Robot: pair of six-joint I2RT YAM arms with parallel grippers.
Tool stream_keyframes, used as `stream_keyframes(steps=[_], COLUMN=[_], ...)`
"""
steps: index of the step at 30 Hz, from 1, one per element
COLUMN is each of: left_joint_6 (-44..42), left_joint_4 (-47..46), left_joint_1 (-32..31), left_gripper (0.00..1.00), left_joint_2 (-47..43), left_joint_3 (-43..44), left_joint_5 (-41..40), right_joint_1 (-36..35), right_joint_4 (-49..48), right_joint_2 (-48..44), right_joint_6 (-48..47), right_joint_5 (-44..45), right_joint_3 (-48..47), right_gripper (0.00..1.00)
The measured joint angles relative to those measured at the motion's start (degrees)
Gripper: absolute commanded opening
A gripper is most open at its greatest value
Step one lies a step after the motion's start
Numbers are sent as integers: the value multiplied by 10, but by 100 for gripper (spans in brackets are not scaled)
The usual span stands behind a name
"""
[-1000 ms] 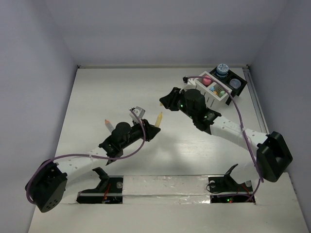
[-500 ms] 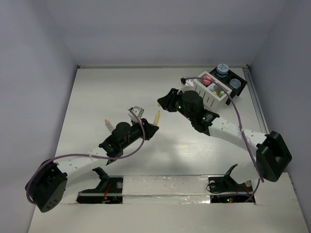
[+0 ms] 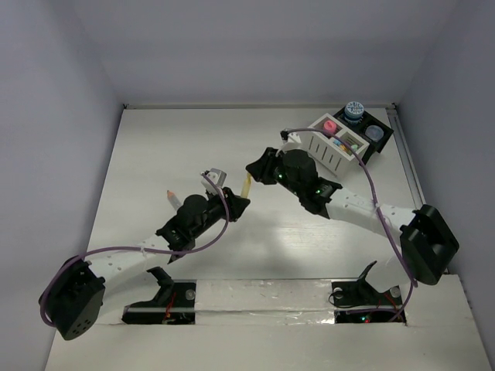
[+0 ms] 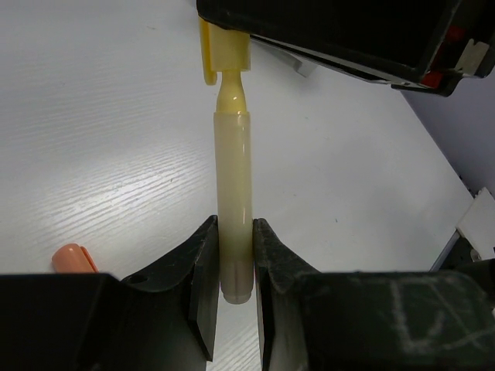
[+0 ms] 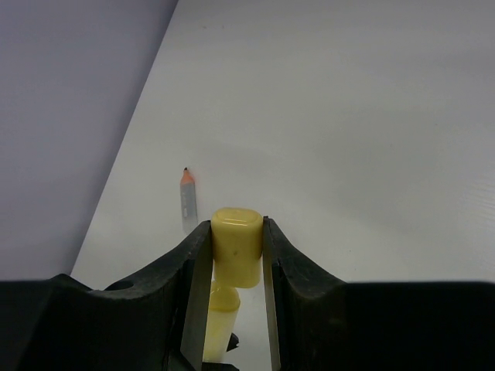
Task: Sort the stationery into containers
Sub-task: Close the pen cap on the pen.
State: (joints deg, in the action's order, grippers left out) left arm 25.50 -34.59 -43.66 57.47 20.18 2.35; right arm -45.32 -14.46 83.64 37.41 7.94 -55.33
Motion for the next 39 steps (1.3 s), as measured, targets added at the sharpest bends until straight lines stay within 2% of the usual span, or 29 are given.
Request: stream_keyframes(steps=[15, 27, 34, 39], left_joint_6=[0, 14, 20, 16], left_joint_4=[2, 35, 38, 63], left_joint_1=[0, 0, -2, -6], left_gripper=[0, 0, 0, 0], left_joint_2=[-2, -50, -57, -57], left_joint_3=[0, 0, 0, 5], left_joint_5=[-8, -22, -24, -24], right_joint_1=[-13, -28, -39, -46], right_joint_4=[-9, -119, -139, -144], right_joint_2=[0, -4, -15, -19], right_joint_6=[2, 43, 54, 56], right_joint_5=[2, -18, -28, -22], right_joint_3=[2, 56, 66, 81], right_gripper=[14, 14, 13, 0])
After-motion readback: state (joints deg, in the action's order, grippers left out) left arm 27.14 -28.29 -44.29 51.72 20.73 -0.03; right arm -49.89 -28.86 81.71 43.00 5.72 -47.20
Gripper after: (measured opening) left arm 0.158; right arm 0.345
